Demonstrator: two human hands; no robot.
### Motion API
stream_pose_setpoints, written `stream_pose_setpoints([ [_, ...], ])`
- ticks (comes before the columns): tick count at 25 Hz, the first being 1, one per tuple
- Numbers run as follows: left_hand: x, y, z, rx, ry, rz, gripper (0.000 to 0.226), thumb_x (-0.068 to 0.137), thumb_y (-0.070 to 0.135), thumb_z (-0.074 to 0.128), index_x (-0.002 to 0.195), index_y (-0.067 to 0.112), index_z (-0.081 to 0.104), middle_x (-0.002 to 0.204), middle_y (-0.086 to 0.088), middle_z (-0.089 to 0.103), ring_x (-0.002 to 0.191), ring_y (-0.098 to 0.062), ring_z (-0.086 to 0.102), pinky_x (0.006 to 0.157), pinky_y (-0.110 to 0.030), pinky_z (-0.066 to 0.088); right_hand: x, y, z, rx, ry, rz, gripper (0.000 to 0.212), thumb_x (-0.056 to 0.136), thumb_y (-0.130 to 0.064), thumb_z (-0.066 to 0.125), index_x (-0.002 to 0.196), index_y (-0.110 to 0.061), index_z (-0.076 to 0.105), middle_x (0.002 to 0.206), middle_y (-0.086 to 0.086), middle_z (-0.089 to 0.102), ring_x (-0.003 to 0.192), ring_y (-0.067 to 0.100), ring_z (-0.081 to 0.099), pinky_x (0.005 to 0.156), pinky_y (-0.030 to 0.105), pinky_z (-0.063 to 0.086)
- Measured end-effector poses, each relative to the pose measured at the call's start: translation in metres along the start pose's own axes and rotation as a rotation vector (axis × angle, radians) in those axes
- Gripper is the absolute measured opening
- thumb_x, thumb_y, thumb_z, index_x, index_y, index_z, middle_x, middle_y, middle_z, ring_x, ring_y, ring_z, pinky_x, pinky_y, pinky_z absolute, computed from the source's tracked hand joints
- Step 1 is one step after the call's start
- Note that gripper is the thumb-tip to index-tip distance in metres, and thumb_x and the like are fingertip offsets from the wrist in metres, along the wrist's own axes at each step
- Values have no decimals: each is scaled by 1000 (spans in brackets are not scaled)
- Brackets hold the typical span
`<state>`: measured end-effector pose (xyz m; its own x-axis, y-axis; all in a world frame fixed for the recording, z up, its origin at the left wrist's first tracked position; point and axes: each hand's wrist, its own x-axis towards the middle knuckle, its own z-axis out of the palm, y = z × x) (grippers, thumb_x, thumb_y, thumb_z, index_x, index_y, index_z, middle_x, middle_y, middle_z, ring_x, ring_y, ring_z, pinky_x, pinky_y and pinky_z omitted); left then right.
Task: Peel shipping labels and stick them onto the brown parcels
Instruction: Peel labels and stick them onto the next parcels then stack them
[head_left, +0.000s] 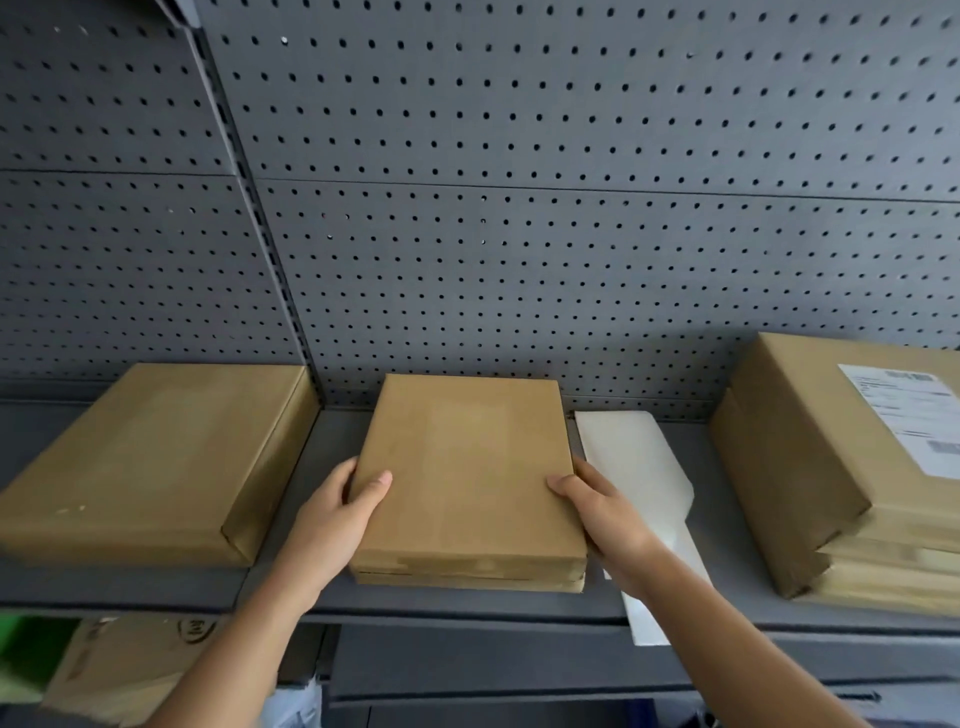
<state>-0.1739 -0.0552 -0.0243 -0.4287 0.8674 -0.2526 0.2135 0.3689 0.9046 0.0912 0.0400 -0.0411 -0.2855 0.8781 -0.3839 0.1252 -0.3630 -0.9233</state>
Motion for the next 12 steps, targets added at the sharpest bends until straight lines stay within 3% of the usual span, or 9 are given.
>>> stream_pose_setpoints([
  [2,1,-4,0,10,8,-15,28,98,49,57,123,43,45,101,33,53,98,1,57,71,-15,40,1,4,1,-3,-12,-11,28,96,-29,59,121,-42,63,113,-10,76,107,16,71,102,42,52],
  [5,2,-5,0,27,24,-20,28,97,51,58,122,41,47,102,30,56,93,6,56,70,-17,42,2,4,-1,8,-19,-20,29,96,-30,60,123,-39,62,115,-10,75,107,15,71,102,41,53],
  [8,3,-6,-1,87,52,-13,38,95,54,58,128,34,52,107,22,61,102,-9,62,72,-22,45,2,2,-5,-27,-49,-45,33,97,-29,61,130,-33,60,117,-11,74,108,11,70,101,36,53],
  [10,3,-5,-2,232,104,40,53,96,54,55,141,26,48,121,12,62,109,-14,61,80,-29,48,-3,-3,-9,-60,-48,-83,31,98,-30,62,129,-32,59,117,-19,72,109,3,67,97,25,51],
  [12,4,2,-1,394,190,152,59,97,56,51,147,25,43,139,6,57,126,-19,56,93,-38,49,-7,-9,-19,-116,10,-121,42,98,-35,61,139,-33,52,132,-24,58,123,-2,55,101,20,40],
])
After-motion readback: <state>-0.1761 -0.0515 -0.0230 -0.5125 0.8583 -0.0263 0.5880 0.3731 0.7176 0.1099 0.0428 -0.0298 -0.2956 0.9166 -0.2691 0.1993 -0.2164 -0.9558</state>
